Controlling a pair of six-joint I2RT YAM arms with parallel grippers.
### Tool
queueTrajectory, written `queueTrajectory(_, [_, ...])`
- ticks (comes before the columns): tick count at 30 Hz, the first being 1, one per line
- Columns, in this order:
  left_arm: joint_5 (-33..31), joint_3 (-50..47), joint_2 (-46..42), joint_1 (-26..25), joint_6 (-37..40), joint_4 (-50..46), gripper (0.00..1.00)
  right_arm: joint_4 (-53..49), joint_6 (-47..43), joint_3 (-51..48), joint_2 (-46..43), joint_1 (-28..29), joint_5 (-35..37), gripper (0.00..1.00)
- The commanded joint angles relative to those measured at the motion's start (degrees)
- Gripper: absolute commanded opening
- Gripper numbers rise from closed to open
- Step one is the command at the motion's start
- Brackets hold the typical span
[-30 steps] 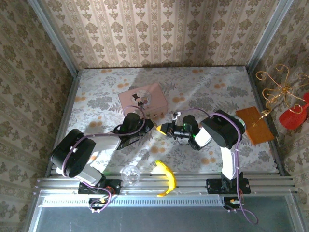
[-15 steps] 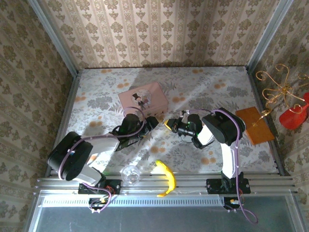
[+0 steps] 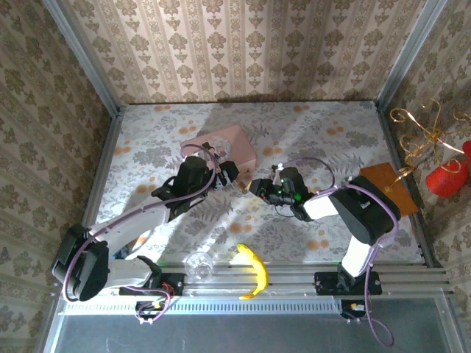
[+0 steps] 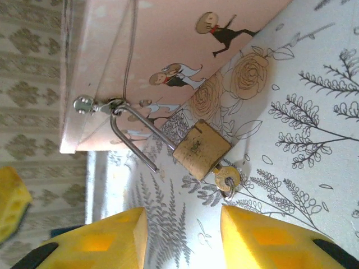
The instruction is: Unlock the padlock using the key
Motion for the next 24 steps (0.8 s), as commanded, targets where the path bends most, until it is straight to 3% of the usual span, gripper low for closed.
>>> queueTrajectory(1, [-4.65, 3.67, -0.71, 1.86, 6.76, -9.52, 1.0, -15.65, -10.4, 3.27, -4.49, 1.14, 5.53, 0.4])
queueTrajectory(9, [-13.6, 12.19, 3.06, 5.25, 17.98, -19.11, 1.0, -34.18, -26.24, 11.86, -8.6, 2.72, 13.32, 0.47])
queueTrajectory(15, [-12.16, 12.6, 7.55, 9.65, 17.99, -17.39, 1.0, -38.46, -29.49, 16.57, -5.59, 2.7, 14.2, 0.47])
queueTrajectory(24, [-10.51, 11.95, 11.35, 12.78, 16.72, -14.64, 1.0, -42.86, -32.35, 21.56, -1.07, 3.42, 14.71, 0.4])
